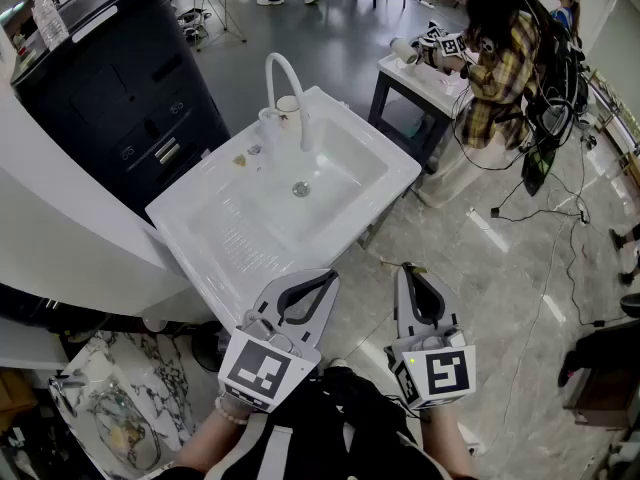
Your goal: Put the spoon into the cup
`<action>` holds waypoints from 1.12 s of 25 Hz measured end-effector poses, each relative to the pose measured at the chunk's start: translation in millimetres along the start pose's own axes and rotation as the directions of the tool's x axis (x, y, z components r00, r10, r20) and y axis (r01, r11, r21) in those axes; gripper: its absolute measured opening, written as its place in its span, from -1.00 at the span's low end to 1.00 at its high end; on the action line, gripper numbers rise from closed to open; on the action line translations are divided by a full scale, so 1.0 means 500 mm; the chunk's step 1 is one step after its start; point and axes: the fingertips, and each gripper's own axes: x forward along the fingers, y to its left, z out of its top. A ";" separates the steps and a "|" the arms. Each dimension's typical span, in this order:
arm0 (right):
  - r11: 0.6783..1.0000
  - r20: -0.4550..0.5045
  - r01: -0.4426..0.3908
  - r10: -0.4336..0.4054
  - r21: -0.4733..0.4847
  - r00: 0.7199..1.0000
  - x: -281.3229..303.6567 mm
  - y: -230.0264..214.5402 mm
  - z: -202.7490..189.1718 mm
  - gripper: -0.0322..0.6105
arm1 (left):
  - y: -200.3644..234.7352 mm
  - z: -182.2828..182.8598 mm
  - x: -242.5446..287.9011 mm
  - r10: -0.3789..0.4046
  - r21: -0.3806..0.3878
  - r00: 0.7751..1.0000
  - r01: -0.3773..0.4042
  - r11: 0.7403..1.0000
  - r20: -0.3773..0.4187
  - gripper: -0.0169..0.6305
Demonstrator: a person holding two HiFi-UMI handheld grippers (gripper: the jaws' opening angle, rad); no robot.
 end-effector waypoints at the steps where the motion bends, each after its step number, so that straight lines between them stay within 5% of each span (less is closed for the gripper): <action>1: 1.000 0.001 0.000 0.000 0.004 1.000 0.000 -0.001 0.000 -0.88 | -0.001 0.000 0.001 0.000 0.002 1.000 0.000 1.000 0.002 -0.96; 28: 0.999 0.030 -0.032 0.031 0.016 0.999 -0.047 -0.039 -0.001 -0.88 | -0.076 0.007 0.016 0.032 0.013 0.999 -0.032 0.999 0.004 -0.96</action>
